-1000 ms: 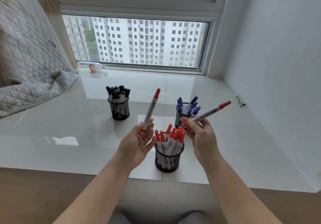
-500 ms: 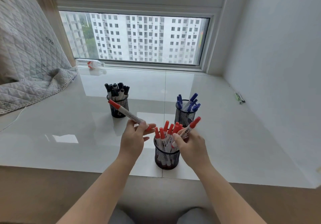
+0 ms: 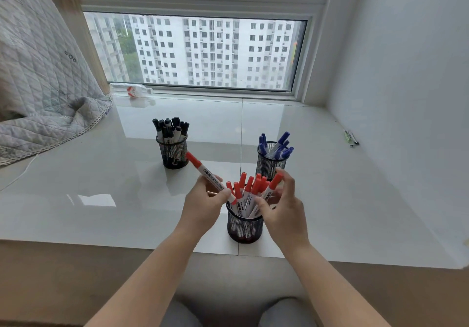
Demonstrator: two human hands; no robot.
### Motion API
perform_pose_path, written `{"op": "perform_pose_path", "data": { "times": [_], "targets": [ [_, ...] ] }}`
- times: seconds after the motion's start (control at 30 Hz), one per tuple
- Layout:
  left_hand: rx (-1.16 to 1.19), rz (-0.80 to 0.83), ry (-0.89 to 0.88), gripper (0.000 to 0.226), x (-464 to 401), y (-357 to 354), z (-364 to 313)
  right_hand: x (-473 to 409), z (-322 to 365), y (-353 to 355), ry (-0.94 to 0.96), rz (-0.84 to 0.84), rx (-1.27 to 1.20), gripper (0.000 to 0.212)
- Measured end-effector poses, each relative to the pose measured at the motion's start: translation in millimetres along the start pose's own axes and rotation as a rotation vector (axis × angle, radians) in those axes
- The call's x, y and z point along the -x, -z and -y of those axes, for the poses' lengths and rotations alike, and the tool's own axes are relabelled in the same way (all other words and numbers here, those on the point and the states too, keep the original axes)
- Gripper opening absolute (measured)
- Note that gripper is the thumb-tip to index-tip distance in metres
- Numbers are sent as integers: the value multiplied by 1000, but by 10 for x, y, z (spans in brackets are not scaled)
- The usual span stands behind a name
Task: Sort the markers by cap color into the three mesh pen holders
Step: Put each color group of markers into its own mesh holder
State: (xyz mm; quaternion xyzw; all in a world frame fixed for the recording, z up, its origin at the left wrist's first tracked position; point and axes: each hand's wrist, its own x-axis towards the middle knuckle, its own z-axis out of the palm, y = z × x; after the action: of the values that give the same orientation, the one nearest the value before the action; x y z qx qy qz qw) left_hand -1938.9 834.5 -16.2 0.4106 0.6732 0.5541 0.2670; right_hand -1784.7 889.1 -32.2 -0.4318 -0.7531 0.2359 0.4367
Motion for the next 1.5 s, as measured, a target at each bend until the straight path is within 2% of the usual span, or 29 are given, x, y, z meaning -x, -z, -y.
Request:
{"op": "perform_pose_path", "data": {
  "times": [0.07, 0.13, 0.23, 0.37, 0.5, 0.6, 0.7, 0.8, 0.93, 1.0, 1.07, 1.23, 1.5],
  "targets": [
    [-16, 4, -18, 23, 13, -11, -7, 22, -2, -1, 35, 0, 11, 79],
    [-42, 10, -55, 21, 30, -22, -24, 35, -8, -8, 84, -1, 16, 80],
    [-5, 18, -72, 9, 59, -35, -49, 39, -34, -27, 123, -24, 4, 60],
    [38, 7, -80, 17, 104, -41, -50, 64, -109, -59, 139, -47, -5, 28],
    [4, -31, -129, 17, 123, -61, -8, 102, -157, -95, 157, -77, 4, 19],
    [-2, -47, -195, 14, 137, -106, 8, 119, -179, -107, 172, -150, 79, 25],
    [-144, -61, -284, 14, 127, -157, 9, 161, -185, -104, 21, -54, -67, 37],
    [-263, -95, -314, 35, 117, -201, -6, 208, -217, -103, -130, 96, -188, 48],
    [-330, -93, -349, 69, 123, -218, -12, 262, -296, -155, -233, 228, -227, 76],
    [-416, -99, -388, 65, 122, -215, -3, 284, -319, -198, -248, 242, -230, 89],
    [-495, -87, -401, 50, 121, -220, 10, 297, -316, -229, -257, 241, -238, 95],
    [-519, -106, -402, 20, 148, -234, 114, 312, -305, -331, -307, 220, -255, 89],
    [-556, -181, -426, 15, 191, -213, 281, 308, -293, -518, -344, 168, -245, 79]
  ]
}}
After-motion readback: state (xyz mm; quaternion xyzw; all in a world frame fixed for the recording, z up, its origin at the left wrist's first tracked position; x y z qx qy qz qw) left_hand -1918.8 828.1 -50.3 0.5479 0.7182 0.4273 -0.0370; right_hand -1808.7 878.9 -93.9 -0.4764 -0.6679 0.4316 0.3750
